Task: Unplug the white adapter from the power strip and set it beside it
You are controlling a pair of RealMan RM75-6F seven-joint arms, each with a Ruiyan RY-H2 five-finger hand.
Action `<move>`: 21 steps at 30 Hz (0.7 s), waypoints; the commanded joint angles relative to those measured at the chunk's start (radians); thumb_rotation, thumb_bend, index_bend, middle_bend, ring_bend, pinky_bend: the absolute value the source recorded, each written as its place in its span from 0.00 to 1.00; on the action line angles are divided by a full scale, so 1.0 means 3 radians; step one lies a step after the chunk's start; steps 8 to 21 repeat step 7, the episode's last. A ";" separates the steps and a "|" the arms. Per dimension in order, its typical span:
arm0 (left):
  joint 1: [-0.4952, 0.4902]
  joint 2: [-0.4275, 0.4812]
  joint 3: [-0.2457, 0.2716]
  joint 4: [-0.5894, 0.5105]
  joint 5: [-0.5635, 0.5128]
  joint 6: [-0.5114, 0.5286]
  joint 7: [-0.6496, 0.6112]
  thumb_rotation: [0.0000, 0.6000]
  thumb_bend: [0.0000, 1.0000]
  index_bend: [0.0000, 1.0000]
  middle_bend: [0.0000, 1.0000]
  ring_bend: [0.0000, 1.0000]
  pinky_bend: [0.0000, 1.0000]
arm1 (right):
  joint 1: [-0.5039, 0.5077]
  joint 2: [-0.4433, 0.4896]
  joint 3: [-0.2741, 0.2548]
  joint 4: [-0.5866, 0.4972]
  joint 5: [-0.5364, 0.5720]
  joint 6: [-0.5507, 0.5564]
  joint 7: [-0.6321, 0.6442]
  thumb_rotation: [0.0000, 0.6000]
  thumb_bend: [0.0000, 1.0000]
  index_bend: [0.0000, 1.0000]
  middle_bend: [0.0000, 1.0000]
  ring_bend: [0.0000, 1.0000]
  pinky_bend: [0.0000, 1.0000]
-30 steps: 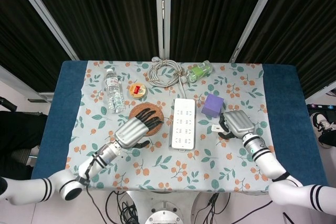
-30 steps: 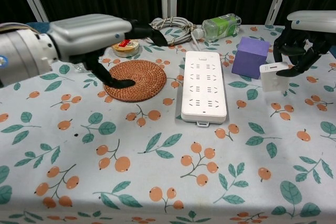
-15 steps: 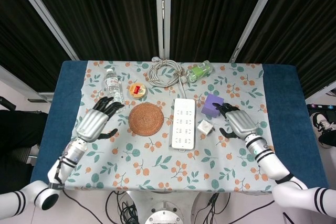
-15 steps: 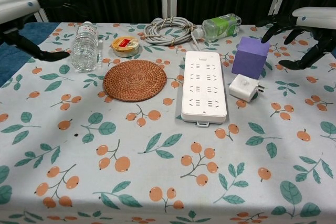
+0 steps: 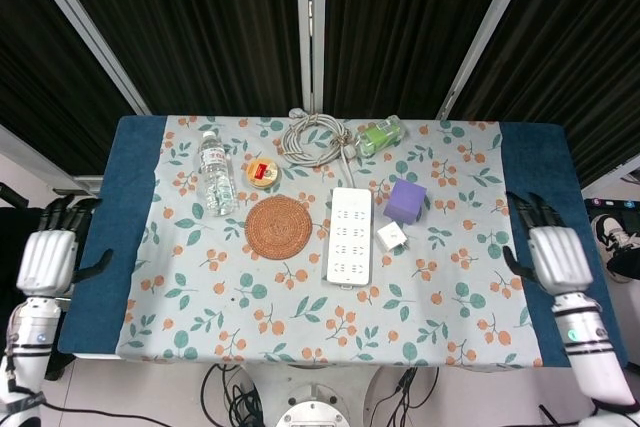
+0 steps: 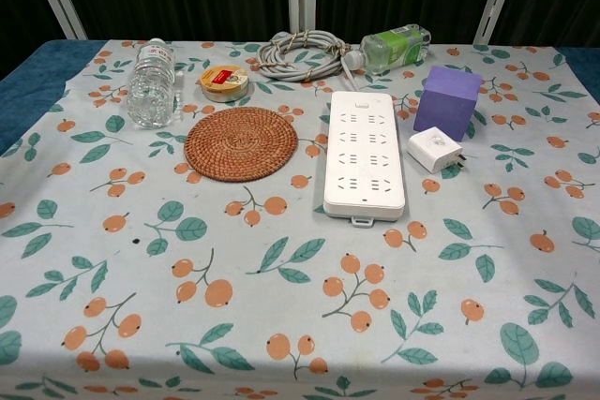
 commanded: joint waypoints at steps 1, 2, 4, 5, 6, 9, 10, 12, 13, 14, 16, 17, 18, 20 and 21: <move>0.0262 0.0028 0.0030 -0.0049 -0.0064 0.0272 0.0025 1.00 0.26 0.14 0.15 0.04 0.07 | -0.0429 -0.0004 -0.0174 0.0169 -0.0245 0.0438 0.0223 1.00 0.34 0.00 0.12 0.00 0.12; 0.0312 0.0017 0.0036 -0.0066 -0.0056 0.0327 0.0041 1.00 0.26 0.14 0.15 0.04 0.07 | -0.0484 -0.0015 -0.0196 0.0188 -0.0274 0.0482 0.0254 1.00 0.34 0.00 0.11 0.00 0.11; 0.0414 -0.0007 0.0060 -0.0104 -0.0022 0.0430 0.0092 1.00 0.26 0.14 0.15 0.04 0.06 | -0.0585 -0.0040 -0.0233 0.0224 -0.0345 0.0561 0.0325 1.00 0.35 0.00 0.11 0.00 0.10; 0.0449 -0.0016 0.0070 -0.0121 -0.0009 0.0459 0.0123 1.00 0.26 0.14 0.15 0.04 0.06 | -0.0619 -0.0049 -0.0244 0.0238 -0.0375 0.0584 0.0352 1.00 0.35 0.00 0.10 0.00 0.09; 0.0481 -0.0026 0.0078 -0.0142 0.0000 0.0483 0.0153 1.00 0.25 0.14 0.15 0.04 0.06 | -0.0647 -0.0058 -0.0251 0.0248 -0.0399 0.0603 0.0375 1.00 0.35 0.00 0.10 0.00 0.09; 0.0517 -0.0042 0.0080 -0.0164 0.0011 0.0511 0.0185 1.00 0.25 0.14 0.15 0.04 0.06 | -0.0674 -0.0068 -0.0256 0.0261 -0.0430 0.0614 0.0398 1.00 0.35 0.00 0.10 0.00 0.09; 0.0517 -0.0042 0.0080 -0.0164 0.0011 0.0511 0.0185 1.00 0.25 0.14 0.15 0.04 0.06 | -0.0674 -0.0068 -0.0256 0.0261 -0.0430 0.0614 0.0398 1.00 0.35 0.00 0.10 0.00 0.09; 0.0517 -0.0042 0.0080 -0.0164 0.0011 0.0511 0.0185 1.00 0.25 0.14 0.15 0.04 0.06 | -0.0674 -0.0068 -0.0256 0.0261 -0.0430 0.0614 0.0398 1.00 0.35 0.00 0.10 0.00 0.09; 0.0517 -0.0042 0.0080 -0.0164 0.0011 0.0511 0.0185 1.00 0.25 0.14 0.15 0.04 0.06 | -0.0674 -0.0068 -0.0256 0.0261 -0.0430 0.0614 0.0398 1.00 0.35 0.00 0.10 0.00 0.09; 0.0517 -0.0042 0.0080 -0.0164 0.0011 0.0511 0.0185 1.00 0.25 0.14 0.15 0.04 0.06 | -0.0674 -0.0068 -0.0256 0.0261 -0.0430 0.0614 0.0398 1.00 0.35 0.00 0.10 0.00 0.09; 0.0517 -0.0042 0.0080 -0.0164 0.0011 0.0511 0.0185 1.00 0.25 0.14 0.15 0.04 0.06 | -0.0674 -0.0068 -0.0256 0.0261 -0.0430 0.0614 0.0398 1.00 0.35 0.00 0.10 0.00 0.09; 0.0517 -0.0042 0.0080 -0.0164 0.0011 0.0511 0.0185 1.00 0.25 0.14 0.15 0.04 0.06 | -0.0674 -0.0068 -0.0256 0.0261 -0.0430 0.0614 0.0398 1.00 0.35 0.00 0.10 0.00 0.09; 0.0517 -0.0042 0.0080 -0.0164 0.0011 0.0511 0.0185 1.00 0.25 0.14 0.15 0.04 0.06 | -0.0674 -0.0068 -0.0256 0.0261 -0.0430 0.0614 0.0398 1.00 0.35 0.00 0.10 0.00 0.09; 0.0517 -0.0042 0.0080 -0.0164 0.0011 0.0511 0.0185 1.00 0.25 0.14 0.15 0.04 0.06 | -0.0674 -0.0068 -0.0256 0.0261 -0.0430 0.0614 0.0398 1.00 0.35 0.00 0.10 0.00 0.09; 0.0517 -0.0042 0.0080 -0.0164 0.0011 0.0511 0.0185 1.00 0.25 0.14 0.15 0.04 0.06 | -0.0674 -0.0068 -0.0256 0.0261 -0.0430 0.0614 0.0398 1.00 0.35 0.00 0.10 0.00 0.09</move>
